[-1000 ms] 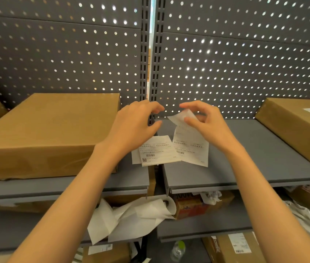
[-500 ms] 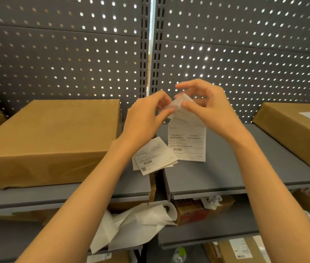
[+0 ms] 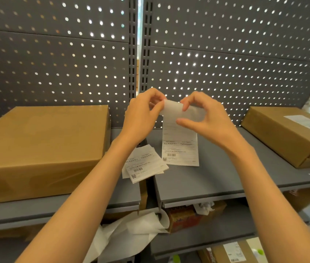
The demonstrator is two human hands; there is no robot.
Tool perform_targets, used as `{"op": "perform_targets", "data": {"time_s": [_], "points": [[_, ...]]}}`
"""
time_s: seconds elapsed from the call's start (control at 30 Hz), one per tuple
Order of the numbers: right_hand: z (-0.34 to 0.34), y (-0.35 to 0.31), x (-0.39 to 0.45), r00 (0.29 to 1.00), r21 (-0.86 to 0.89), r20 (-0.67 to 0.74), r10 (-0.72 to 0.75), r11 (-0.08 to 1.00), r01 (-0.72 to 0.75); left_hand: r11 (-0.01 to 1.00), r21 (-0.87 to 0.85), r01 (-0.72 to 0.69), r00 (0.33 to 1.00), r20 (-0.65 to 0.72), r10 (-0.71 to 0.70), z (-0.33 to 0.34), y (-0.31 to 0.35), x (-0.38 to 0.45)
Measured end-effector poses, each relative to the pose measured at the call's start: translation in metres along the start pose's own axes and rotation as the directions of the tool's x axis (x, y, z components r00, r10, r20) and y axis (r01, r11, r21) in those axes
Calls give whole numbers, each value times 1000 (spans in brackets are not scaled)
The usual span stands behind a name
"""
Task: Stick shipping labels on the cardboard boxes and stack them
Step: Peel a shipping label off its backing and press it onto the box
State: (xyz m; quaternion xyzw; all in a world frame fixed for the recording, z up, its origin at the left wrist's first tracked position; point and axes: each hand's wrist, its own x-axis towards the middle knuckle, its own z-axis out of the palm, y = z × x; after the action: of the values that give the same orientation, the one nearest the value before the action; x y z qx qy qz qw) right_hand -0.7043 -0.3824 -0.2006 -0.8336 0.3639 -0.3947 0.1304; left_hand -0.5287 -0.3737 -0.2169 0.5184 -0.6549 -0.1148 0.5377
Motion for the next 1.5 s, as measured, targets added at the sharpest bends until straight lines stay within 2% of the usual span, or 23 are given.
{"op": "perform_targets", "data": {"time_s": [0.07,0.13,0.33,0.43,0.53,0.7,0.8,0.93,1.1,1.23,1.5], "points": [[0,2,-1,999,-72,36,-1,997,3,999,-48,7,1000,-6,-7,1,2,5],[-2,4,0,1000,-108,-15,-5,994,3,994,-107,15,1000,0,-15,2,5,9],[-21,4,7,973,-24,-232,-8,1000,3,982,-190,20,998,65,-8,3,11,10],[-30,2,10,957,-24,-291,-17,1000,11,970,-236,48,988,152,-12,8,14,7],[-37,-1,11,944,-12,-329,-8,1000,5,974,-225,5,988,149,30,14,17,7],[-46,-8,6,960,-12,-276,38,999,-43,966,-249,-69,996,44,82,15,30,11],[-47,-7,5,975,-37,-223,11,999,-20,964,-254,-79,995,40,92,12,33,10],[-38,-2,8,969,-104,-249,-1,994,-26,959,-275,-65,993,82,90,6,31,1],[-25,-9,6,991,15,-135,17,1000,-15,951,-309,-27,997,59,48,-2,27,-6],[-18,-12,7,994,65,-113,-6,998,14,960,-281,-13,998,49,28,-10,22,-10],[-3,-17,7,998,126,-60,-4,992,11,974,-209,-86,995,39,96,-13,23,-16]]}}
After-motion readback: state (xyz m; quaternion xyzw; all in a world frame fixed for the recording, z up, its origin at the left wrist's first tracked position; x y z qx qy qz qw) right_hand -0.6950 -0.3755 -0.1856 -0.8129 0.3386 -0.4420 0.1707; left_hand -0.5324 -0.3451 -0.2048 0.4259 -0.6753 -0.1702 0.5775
